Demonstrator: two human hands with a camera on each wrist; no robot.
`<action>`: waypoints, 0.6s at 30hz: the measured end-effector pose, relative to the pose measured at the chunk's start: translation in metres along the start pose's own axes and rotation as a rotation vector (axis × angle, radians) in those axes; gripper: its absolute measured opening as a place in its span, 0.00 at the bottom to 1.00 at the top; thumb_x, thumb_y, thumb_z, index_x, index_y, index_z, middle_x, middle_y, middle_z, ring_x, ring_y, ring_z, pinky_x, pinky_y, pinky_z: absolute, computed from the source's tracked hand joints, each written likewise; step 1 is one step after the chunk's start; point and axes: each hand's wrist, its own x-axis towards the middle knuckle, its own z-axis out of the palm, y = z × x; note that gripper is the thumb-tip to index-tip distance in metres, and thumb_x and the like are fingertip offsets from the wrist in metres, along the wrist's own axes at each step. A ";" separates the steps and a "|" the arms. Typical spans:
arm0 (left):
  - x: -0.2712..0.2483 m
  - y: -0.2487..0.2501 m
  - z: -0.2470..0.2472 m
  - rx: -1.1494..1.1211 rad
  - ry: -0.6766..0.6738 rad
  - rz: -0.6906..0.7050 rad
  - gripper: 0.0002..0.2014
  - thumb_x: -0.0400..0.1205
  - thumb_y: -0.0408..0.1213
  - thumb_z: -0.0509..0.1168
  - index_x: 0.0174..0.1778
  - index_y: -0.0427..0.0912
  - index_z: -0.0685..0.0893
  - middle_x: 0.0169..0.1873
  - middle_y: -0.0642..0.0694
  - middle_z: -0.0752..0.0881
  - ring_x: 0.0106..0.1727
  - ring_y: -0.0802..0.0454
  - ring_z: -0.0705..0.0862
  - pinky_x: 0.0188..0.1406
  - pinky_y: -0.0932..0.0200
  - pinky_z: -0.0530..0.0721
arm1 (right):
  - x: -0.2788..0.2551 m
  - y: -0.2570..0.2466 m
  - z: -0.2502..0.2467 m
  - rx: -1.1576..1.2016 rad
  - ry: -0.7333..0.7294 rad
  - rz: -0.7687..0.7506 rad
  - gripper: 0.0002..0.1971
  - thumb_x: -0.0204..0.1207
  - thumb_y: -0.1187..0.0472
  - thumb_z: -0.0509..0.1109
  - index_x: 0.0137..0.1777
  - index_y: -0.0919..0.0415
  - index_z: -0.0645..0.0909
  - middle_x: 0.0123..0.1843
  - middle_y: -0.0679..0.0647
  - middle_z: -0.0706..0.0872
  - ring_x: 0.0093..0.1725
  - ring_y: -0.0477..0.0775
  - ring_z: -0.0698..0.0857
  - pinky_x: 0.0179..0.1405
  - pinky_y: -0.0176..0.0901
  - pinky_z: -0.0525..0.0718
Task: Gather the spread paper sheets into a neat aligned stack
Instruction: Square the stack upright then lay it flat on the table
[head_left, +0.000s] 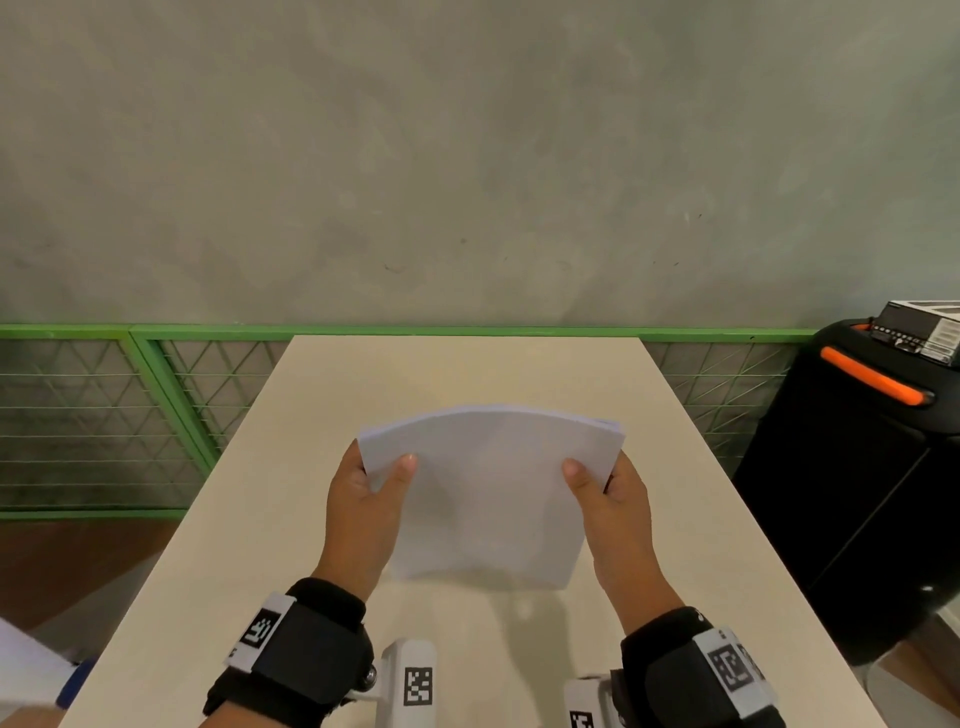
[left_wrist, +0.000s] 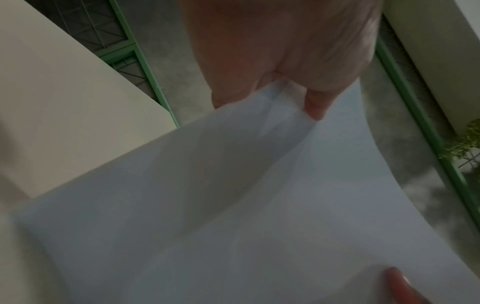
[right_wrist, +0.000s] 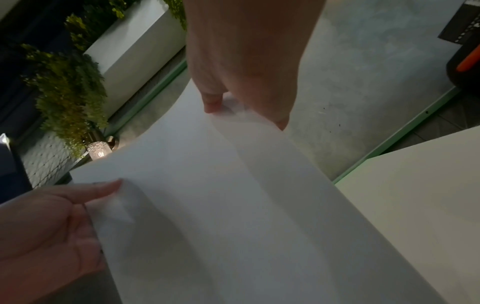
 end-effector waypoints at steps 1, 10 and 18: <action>0.001 -0.001 -0.001 0.004 0.001 0.002 0.10 0.78 0.32 0.67 0.48 0.53 0.80 0.48 0.47 0.87 0.50 0.47 0.85 0.52 0.52 0.83 | 0.000 -0.001 0.001 0.000 0.003 -0.007 0.11 0.70 0.58 0.71 0.51 0.45 0.80 0.49 0.52 0.87 0.47 0.55 0.85 0.44 0.47 0.83; 0.005 -0.004 -0.001 -0.015 0.018 -0.015 0.10 0.79 0.32 0.66 0.52 0.50 0.79 0.49 0.47 0.85 0.49 0.49 0.84 0.49 0.55 0.80 | 0.001 0.002 0.000 0.065 -0.028 0.007 0.26 0.72 0.59 0.69 0.71 0.52 0.71 0.64 0.54 0.83 0.59 0.54 0.84 0.53 0.49 0.84; 0.003 -0.020 -0.004 -0.044 -0.053 -0.098 0.23 0.64 0.46 0.71 0.56 0.47 0.81 0.51 0.45 0.87 0.51 0.47 0.86 0.49 0.54 0.80 | 0.001 0.010 -0.002 0.116 -0.102 0.087 0.26 0.68 0.58 0.70 0.68 0.54 0.75 0.62 0.57 0.85 0.57 0.55 0.85 0.48 0.43 0.83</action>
